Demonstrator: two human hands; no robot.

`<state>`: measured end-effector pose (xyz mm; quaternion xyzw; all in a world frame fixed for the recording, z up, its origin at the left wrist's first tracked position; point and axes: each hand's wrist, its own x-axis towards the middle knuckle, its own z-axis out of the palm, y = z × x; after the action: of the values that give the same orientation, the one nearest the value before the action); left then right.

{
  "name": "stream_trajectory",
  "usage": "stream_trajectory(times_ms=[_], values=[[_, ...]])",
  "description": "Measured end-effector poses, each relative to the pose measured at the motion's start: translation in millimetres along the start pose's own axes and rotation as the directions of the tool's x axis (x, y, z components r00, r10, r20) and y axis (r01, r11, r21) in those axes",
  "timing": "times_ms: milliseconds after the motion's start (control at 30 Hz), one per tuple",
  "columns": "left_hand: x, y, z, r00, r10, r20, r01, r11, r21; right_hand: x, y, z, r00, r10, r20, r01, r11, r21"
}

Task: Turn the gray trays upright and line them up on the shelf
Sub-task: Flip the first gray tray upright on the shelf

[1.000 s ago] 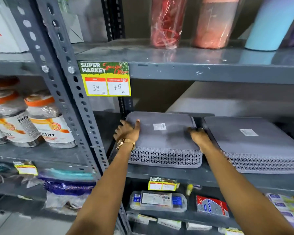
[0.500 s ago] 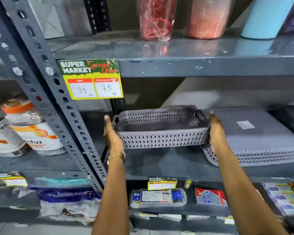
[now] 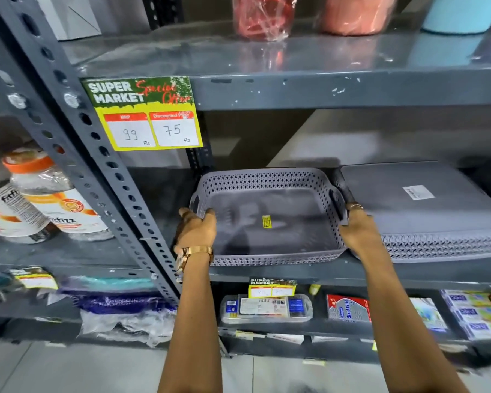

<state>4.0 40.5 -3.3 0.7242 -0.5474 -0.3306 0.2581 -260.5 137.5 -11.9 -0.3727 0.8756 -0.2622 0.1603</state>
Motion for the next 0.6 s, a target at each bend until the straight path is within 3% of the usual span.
stream_trajectory(times_ms=[100, 200, 267, 400, 500, 600], values=[[-12, 15, 6, 0.992, 0.067, -0.107, -0.041, 0.973, 0.226, 0, 1, -6, 1.000, -0.007, 0.025, 0.007, 1.000, -0.016], [-28, 40, 25, 0.943, 0.294, -0.155, -0.230, 0.915, 0.331, 4, 7, -21, 0.999, -0.029, 0.021, 0.028, 0.997, 0.066], [-43, 64, 48, 0.861, 0.486, -0.149, -0.433, 0.855, 0.286, 10, 17, -40, 1.000, -0.027, -0.002, 0.027, 0.981, 0.190], [-91, 119, 107, 0.706, 0.708, -0.022, -0.708, 0.704, -0.052, 31, 47, -91, 0.994, -0.017, -0.110, 0.052, 0.944, 0.325], [-127, 152, 157, 0.701, 0.694, 0.168, -0.663, 0.720, -0.208, 52, 82, -132, 0.977, -0.003, -0.214, 0.056, 0.969, 0.242], [-147, 172, 206, 0.739, 0.595, 0.317, -0.604, 0.793, -0.081, 81, 129, -165, 0.979, 0.015, -0.205, 0.031, 0.976, 0.216]])
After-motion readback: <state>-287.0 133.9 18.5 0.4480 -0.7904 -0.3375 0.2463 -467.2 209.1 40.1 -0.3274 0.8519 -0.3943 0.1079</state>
